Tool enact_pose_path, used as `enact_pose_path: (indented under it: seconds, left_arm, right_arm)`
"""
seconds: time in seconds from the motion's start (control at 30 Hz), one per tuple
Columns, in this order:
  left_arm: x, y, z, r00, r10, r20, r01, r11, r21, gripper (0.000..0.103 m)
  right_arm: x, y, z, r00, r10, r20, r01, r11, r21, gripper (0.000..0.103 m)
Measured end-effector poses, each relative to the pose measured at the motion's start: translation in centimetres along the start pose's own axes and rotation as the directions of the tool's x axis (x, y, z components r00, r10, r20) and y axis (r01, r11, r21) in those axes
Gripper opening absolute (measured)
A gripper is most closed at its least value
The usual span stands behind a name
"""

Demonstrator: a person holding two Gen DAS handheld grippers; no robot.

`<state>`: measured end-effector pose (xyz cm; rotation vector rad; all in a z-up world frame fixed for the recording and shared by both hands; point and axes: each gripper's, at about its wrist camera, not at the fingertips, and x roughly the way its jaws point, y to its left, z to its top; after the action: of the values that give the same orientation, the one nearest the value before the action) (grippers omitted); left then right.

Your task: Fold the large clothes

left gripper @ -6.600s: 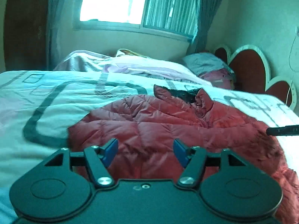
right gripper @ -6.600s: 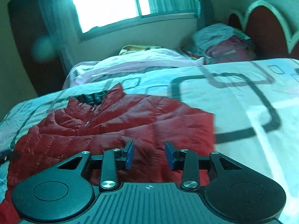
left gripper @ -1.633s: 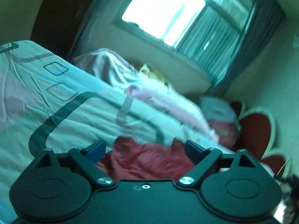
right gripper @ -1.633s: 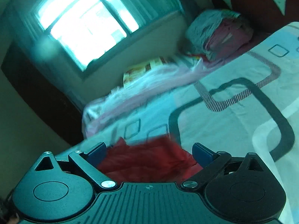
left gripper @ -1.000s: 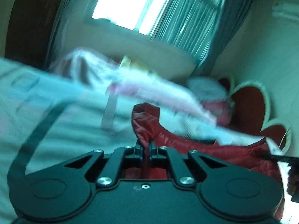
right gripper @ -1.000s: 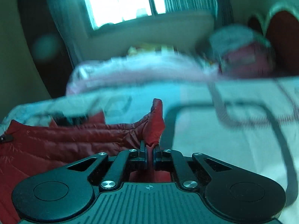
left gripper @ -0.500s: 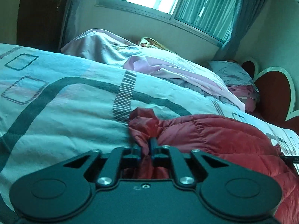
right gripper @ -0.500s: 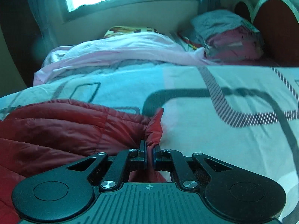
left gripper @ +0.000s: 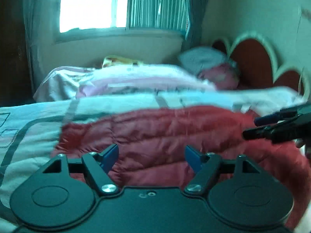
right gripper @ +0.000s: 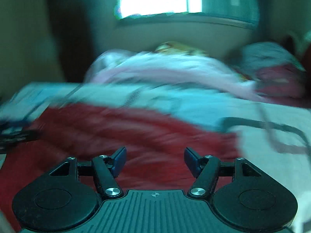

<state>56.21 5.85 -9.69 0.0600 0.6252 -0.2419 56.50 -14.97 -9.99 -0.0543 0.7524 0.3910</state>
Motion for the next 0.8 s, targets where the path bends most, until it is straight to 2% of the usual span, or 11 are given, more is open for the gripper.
enact_pose_path:
  seconds: [0.07, 0.1, 0.17, 0.23, 0.3, 0.37, 0.47, 0.57, 0.67, 0.73, 0.8]
  left_arm:
    - [1.9, 0.0, -0.8, 0.998, 0.053, -0.042, -0.052, 0.998, 0.019, 0.078]
    - [2.5, 0.6, -1.3, 0.998, 0.053, -0.046, -0.054, 0.998, -0.014, 0.079]
    - [3.4, 1.7, -1.5, 0.998, 0.032, -0.052, -0.036, 0.997, -0.069, 0.079]
    - [3.6, 2.0, -1.3, 0.997, 0.034, -0.069, -0.040, 0.996, -0.077, 0.079]
    - [2.8, 2.2, -1.1, 0.996, 0.047, -0.070, -0.053, 0.995, -0.080, 0.074]
    - [0.1, 2.3, -1.1, 0.999, 0.046, -0.023, -0.048, 0.994, -0.101, 0.074]
    - [-3.9, 0.7, -1.6, 0.998, 0.001, 0.056, 0.006, 0.992, -0.123, 0.076]
    - [-6.3, -2.0, -3.0, 0.996, -0.015, 0.091, 0.022, 0.997, -0.075, 0.076]
    - [-5.3, -3.7, -4.4, 0.999, -0.014, 0.042, 0.016, 0.999, -0.046, 0.075]
    - [-4.3, -3.7, -5.2, 1.000, 0.005, 0.005, -0.005, 1.000, -0.021, 0.076]
    - [-4.2, -2.4, -5.7, 0.999, 0.035, -0.003, -0.035, 0.998, -0.047, 0.076]
  right_arm:
    - [2.4, -0.1, -0.7, 0.997, -0.070, -0.041, 0.069, 0.998, -0.013, 0.066]
    - [3.2, -0.9, -1.1, 0.993, -0.109, -0.045, 0.109, 0.994, -0.002, 0.066]
    - [4.4, -2.9, -1.7, 0.995, -0.088, -0.042, 0.091, 0.993, 0.080, 0.066]
    - [4.7, -3.0, -1.4, 0.995, -0.085, -0.056, 0.090, 0.993, 0.079, 0.066]
    - [3.9, -2.9, -0.9, 0.993, -0.098, -0.068, 0.103, 0.992, 0.072, 0.066]
    - [1.5, -3.1, -0.8, 0.995, -0.094, -0.034, 0.097, 0.990, 0.100, 0.066]
    - [-2.3, -2.1, -1.2, 0.999, -0.033, 0.006, 0.032, 0.993, 0.110, 0.066]
    - [-5.6, 1.2, -2.8, 0.998, 0.036, 0.042, -0.039, 0.997, 0.072, 0.066]
    - [-5.4, 3.2, -4.5, 0.998, 0.056, 0.023, -0.057, 0.998, 0.015, 0.066]
    - [-4.8, 4.0, -5.8, 0.999, 0.031, 0.017, -0.030, 0.999, -0.040, 0.066]
    - [-4.5, 3.8, -6.4, 1.000, -0.013, 0.021, 0.015, 0.998, -0.069, 0.066]
